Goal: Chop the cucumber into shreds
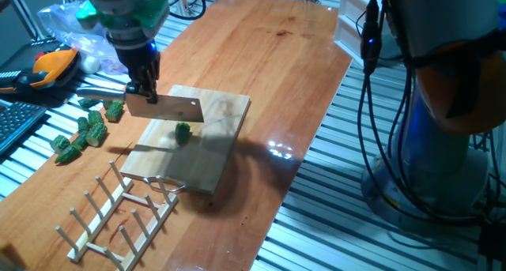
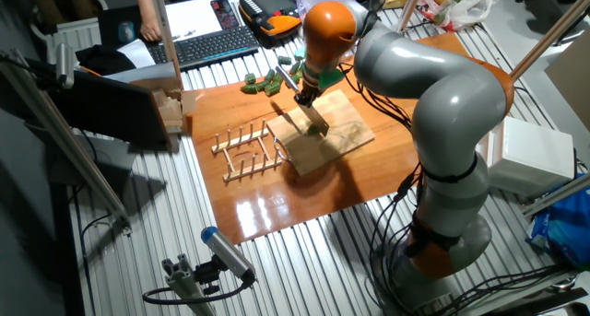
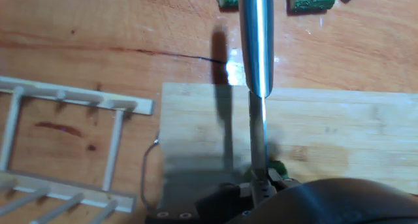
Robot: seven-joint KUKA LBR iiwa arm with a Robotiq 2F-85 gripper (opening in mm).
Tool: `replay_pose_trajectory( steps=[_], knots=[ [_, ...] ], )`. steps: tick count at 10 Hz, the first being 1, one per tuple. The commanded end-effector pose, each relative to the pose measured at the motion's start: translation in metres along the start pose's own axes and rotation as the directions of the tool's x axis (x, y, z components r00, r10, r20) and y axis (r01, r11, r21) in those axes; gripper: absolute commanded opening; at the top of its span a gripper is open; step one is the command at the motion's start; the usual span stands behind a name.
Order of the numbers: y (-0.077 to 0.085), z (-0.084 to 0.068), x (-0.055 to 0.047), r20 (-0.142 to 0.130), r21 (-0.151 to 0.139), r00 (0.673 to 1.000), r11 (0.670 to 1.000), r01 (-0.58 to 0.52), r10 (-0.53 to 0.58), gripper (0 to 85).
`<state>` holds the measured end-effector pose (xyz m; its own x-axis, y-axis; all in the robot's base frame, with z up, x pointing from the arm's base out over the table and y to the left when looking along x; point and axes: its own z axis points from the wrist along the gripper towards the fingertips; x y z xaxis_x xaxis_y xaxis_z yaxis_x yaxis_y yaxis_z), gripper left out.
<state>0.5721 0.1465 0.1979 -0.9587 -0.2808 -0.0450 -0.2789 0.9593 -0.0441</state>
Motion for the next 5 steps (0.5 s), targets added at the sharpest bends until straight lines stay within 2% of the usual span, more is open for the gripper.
replay_pose_trajectory(
  steps=[1,2,3,5],
  knots=[
    [0.000,0.000,0.000,-0.011,0.026,1.000,0.999,0.020,-0.019,0.0],
    [-0.001,0.002,0.001,-0.016,0.034,0.999,0.999,0.031,-0.030,0.0],
    [-0.008,0.012,0.008,-0.011,0.020,0.999,0.999,0.036,-0.036,0.0],
    [-0.017,0.027,0.017,-0.014,0.022,0.998,0.998,0.056,-0.056,0.0]
  ],
)
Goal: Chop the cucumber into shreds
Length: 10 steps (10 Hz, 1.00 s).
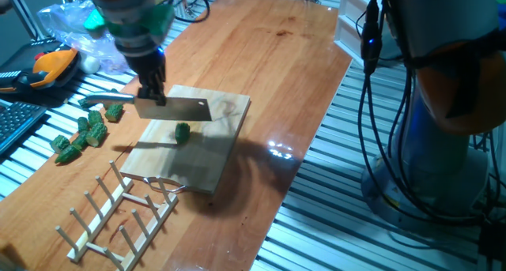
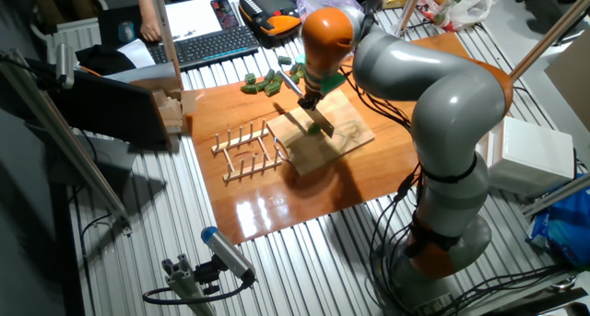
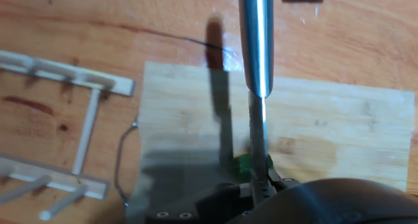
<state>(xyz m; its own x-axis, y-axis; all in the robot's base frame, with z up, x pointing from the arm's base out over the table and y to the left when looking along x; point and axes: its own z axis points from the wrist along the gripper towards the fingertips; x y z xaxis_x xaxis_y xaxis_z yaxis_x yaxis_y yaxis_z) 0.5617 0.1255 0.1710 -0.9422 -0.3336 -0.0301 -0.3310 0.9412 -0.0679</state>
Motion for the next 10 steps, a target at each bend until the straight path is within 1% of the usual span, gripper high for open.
replay_pose_trajectory(
  steps=[1,3,4,6,9,10],
  knots=[
    [-0.001,0.005,0.002,0.000,-0.005,1.000,1.000,0.001,-0.001,0.0],
    [0.005,0.015,0.004,0.006,0.010,1.000,1.000,0.003,-0.004,0.0],
    [0.007,0.021,0.006,0.015,0.005,1.000,1.000,0.003,-0.003,0.0],
    [0.007,0.026,0.006,0.021,-0.004,1.000,1.000,0.006,-0.005,0.0],
    [0.009,0.032,0.006,0.028,0.000,1.000,1.000,0.004,-0.004,0.0],
    [0.009,0.035,0.006,0.035,-0.001,0.999,1.000,0.004,-0.004,0.0]
  ],
)
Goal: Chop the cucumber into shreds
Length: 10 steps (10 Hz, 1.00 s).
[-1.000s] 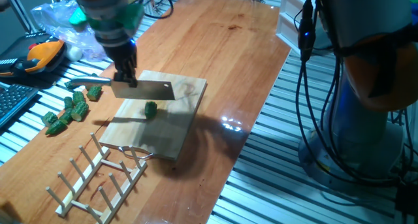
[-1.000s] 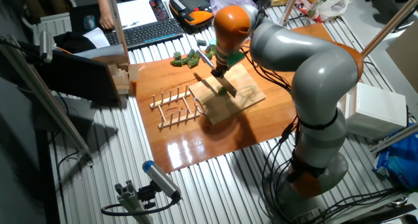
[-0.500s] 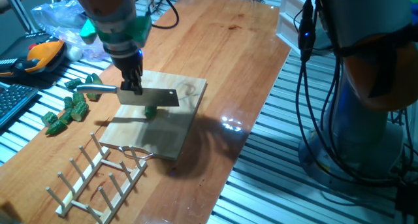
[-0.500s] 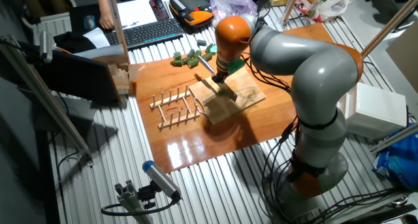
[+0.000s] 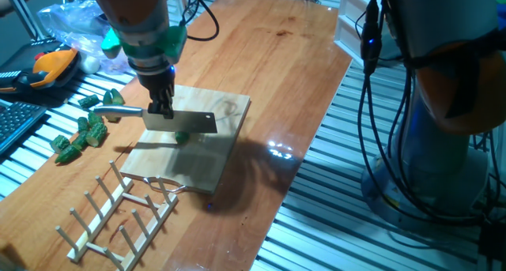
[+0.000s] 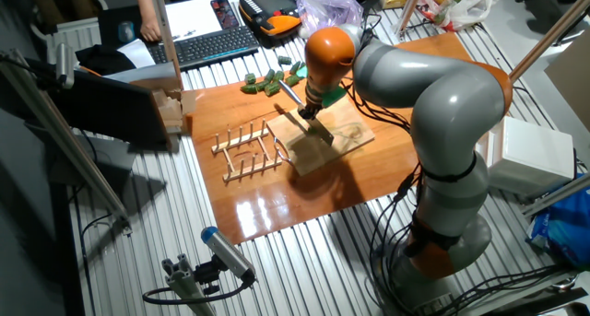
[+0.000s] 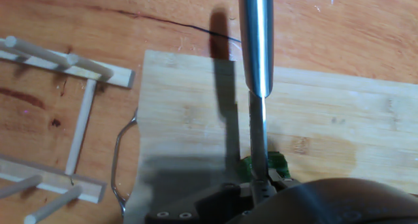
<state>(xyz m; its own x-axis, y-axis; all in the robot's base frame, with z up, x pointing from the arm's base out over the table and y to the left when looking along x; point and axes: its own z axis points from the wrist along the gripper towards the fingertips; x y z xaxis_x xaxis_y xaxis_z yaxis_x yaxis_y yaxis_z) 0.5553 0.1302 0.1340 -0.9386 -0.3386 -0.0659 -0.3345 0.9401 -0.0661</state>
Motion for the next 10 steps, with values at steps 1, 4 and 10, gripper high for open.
replay_pose_trajectory(
  steps=[1,4,10],
  knots=[
    [0.000,0.004,0.000,0.005,0.001,1.000,1.000,0.000,0.000,0.0],
    [-0.002,0.019,-0.001,0.028,0.000,1.000,1.000,0.005,-0.005,0.0],
    [-0.003,0.009,-0.009,0.006,-0.016,1.000,1.000,0.007,-0.006,0.0]
  ],
)
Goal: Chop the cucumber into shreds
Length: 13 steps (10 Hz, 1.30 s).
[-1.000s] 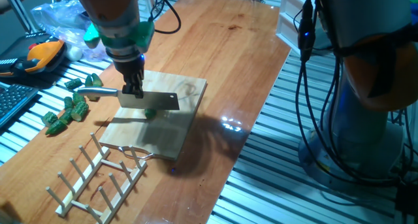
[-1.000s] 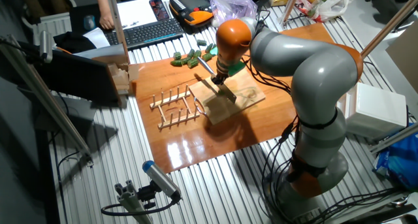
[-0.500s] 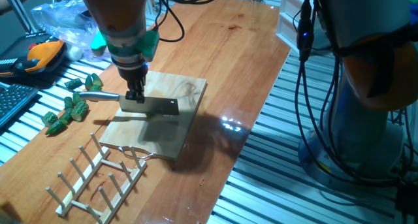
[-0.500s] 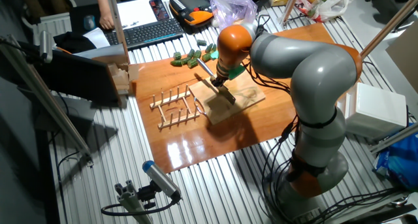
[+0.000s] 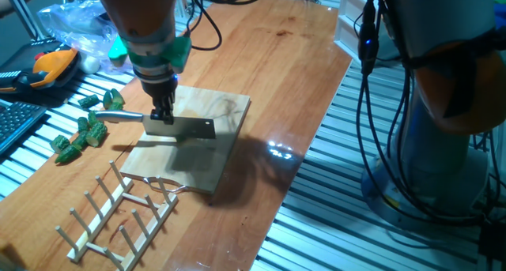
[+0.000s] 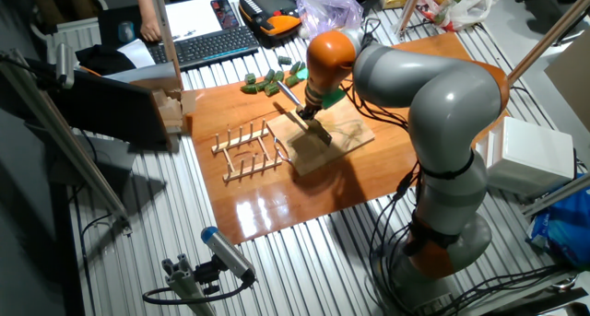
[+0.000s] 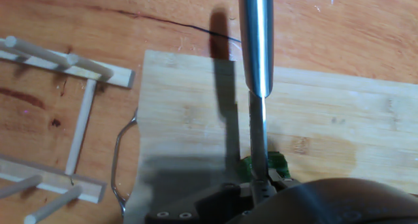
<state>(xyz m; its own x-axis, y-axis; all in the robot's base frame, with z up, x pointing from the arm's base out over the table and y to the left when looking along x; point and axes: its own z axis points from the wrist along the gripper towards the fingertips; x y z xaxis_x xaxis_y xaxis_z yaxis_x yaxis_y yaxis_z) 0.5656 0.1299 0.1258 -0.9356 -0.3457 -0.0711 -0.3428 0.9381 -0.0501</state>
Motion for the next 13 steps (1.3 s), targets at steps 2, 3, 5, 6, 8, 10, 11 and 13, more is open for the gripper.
replay_pose_trajectory(
  steps=[2,3,5,6,8,10,11,13],
  knots=[
    [-0.005,-0.009,-0.003,-0.009,0.000,1.000,1.000,0.005,-0.005,0.0],
    [-0.006,-0.010,-0.004,-0.011,0.004,1.000,1.000,0.007,-0.007,0.0],
    [-0.007,-0.006,-0.003,-0.006,0.001,1.000,1.000,0.007,-0.007,0.0],
    [-0.007,-0.005,-0.003,-0.005,0.002,1.000,1.000,0.007,-0.007,0.0],
    [-0.008,0.002,-0.001,0.005,-0.001,1.000,1.000,0.011,-0.011,0.0],
    [-0.007,0.015,0.001,0.023,-0.003,1.000,1.000,0.010,-0.010,0.0],
    [-0.007,0.020,0.001,0.028,-0.004,1.000,1.000,0.010,-0.010,0.0],
    [-0.007,0.024,0.001,0.036,-0.007,0.999,1.000,0.010,-0.009,0.0]
  ],
)
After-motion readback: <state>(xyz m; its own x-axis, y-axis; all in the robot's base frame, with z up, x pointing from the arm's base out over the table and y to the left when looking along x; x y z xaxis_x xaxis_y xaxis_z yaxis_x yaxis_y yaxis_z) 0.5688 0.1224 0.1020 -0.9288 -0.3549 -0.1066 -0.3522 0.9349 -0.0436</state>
